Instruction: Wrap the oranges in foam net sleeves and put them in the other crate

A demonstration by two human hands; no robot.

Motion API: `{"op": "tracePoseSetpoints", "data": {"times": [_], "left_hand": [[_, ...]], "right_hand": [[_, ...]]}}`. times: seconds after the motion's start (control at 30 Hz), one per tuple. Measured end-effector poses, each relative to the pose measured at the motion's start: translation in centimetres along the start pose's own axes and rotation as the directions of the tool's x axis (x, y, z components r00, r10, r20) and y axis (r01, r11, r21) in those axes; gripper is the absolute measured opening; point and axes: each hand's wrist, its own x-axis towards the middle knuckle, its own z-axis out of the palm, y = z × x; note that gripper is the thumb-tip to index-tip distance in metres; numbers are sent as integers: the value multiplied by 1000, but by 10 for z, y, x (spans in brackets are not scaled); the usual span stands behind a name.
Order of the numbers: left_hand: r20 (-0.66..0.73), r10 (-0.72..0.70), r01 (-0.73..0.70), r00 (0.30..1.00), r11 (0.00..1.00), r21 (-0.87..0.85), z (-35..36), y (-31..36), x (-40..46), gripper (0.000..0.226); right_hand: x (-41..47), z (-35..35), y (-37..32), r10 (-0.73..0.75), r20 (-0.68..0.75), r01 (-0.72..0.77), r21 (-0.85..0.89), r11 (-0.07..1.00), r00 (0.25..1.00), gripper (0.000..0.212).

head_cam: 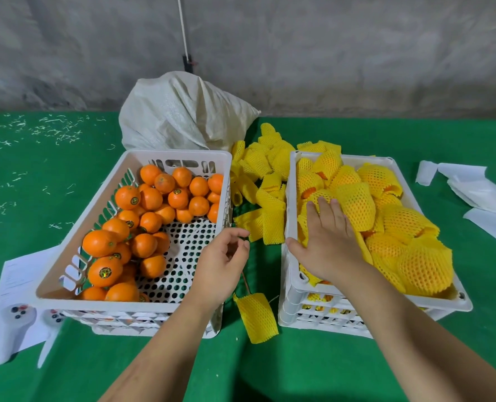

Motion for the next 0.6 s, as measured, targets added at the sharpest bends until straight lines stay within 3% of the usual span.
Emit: {"op": "tracePoseSetpoints", "data": {"times": [0.1, 0.23, 0.33, 0.43, 0.5, 0.6], "left_hand": [[-1, 0, 0, 1000, 1000, 8, 0, -3, 1, 16], [-22, 16, -16, 1000, 1000, -18, 0, -5, 2, 17], [-49, 4, -8, 999, 997, -77, -2, -6, 4, 17], [109, -15, 30, 994, 990, -136, -23, -12, 8, 15], [220, 6, 2, 975, 999, -38, -46, -17, 17, 13], [166, 17, -62, 986, 961, 270, -76, -29, 40, 15]], "right_hand": [[1, -9, -6, -33, -62, 28, -68, 997, 998, 85], [-1, -17, -51, -182, -77, 187, 65, 980, 980, 70], [5, -9, -85, -315, 68, 312, 44, 949, 947, 61], [29, -1, -96, -287, 300, 328, -96, 940, 910, 63], [50, 7, -96, -224, 409, 334, -219, 917, 884, 63], [81, 25, -95, -78, 521, 337, -425, 840, 850, 64]]}}
